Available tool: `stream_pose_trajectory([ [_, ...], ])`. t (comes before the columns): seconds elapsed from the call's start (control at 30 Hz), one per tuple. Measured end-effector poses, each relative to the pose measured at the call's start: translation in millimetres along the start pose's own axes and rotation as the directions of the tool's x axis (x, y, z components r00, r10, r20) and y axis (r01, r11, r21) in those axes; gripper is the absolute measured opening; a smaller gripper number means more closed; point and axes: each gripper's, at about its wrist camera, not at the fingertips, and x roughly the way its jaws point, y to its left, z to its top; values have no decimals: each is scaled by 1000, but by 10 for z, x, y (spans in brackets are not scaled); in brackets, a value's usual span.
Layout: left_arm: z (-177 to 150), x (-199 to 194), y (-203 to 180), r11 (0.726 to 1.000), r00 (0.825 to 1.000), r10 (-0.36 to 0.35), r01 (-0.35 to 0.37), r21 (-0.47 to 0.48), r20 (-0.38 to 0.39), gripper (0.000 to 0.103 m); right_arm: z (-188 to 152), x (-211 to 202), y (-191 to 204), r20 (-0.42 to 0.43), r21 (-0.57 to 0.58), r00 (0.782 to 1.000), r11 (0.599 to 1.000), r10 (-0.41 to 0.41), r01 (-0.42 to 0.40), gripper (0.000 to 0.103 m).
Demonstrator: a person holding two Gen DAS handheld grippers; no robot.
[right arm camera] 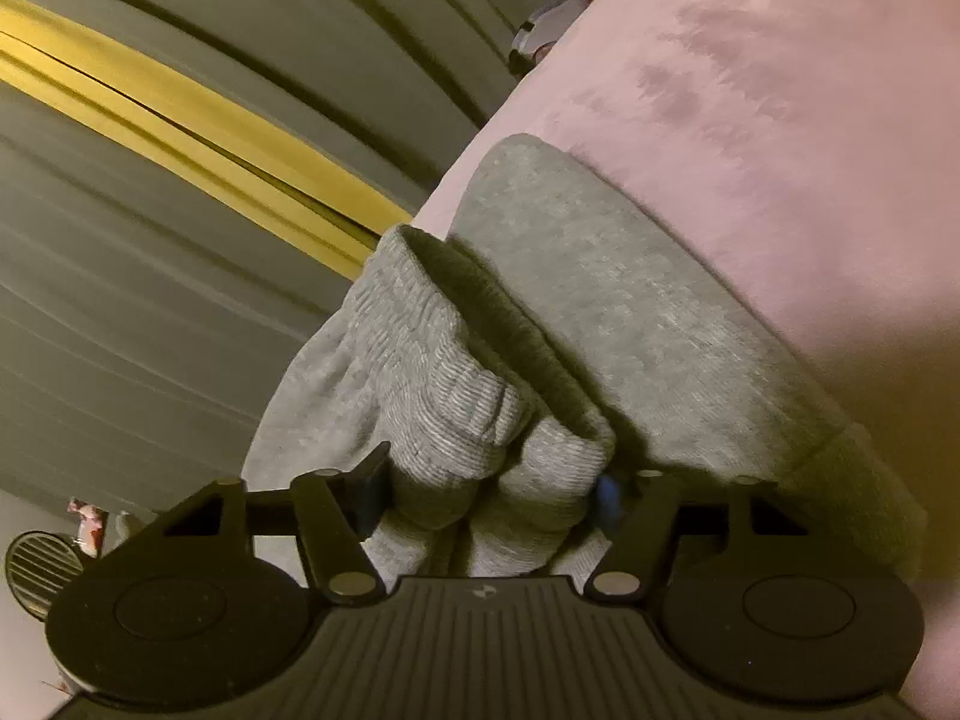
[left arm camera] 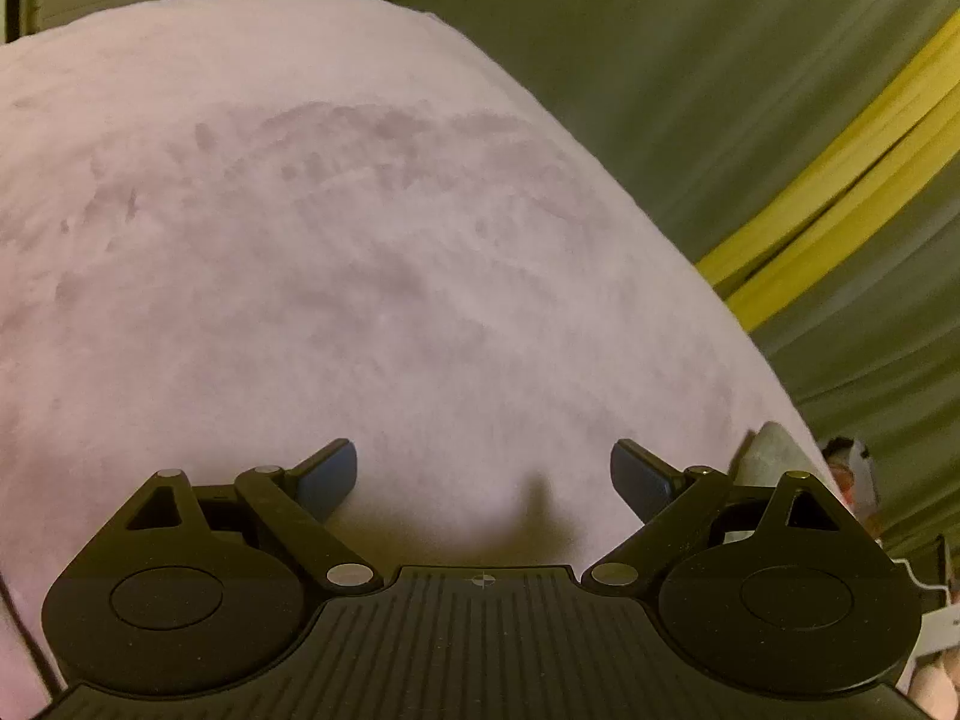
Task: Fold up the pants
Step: 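Grasp the cuffs with the right tool while the left tool releases them, then carry the cuffs over toward the waistband with the right tool and release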
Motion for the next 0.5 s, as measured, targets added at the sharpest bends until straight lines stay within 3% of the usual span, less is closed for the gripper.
stream_pose_trajectory([
  [0.07,-11,9,-21,1000,1000,9,-9,10,-1,95,11,31,41,-11,-9,1000,1000,6,-6,80],
  [0.13,-14,27,-23,1000,1000,14,-14,12,3,95,12,90,120,-20,-51,999,998,-33,32,77],
  [0.2,-16,42,-19,1000,1000,22,-22,9,-4,95,-41,68,287,-15,-148,994,984,-105,102,50],
  [0.27,-19,13,-18,1000,1000,12,-12,10,-1,95,-61,16,495,3,-234,993,966,-115,112,45],
  [0.4,-33,-81,-34,998,998,-60,60,32,12,95,-26,-242,1009,63,-307,998,952,13,7,41],
  [0.5,-49,-140,-55,997,998,-67,66,47,19,95,-34,-527,1381,127,-365,984,928,124,-70,41],
])
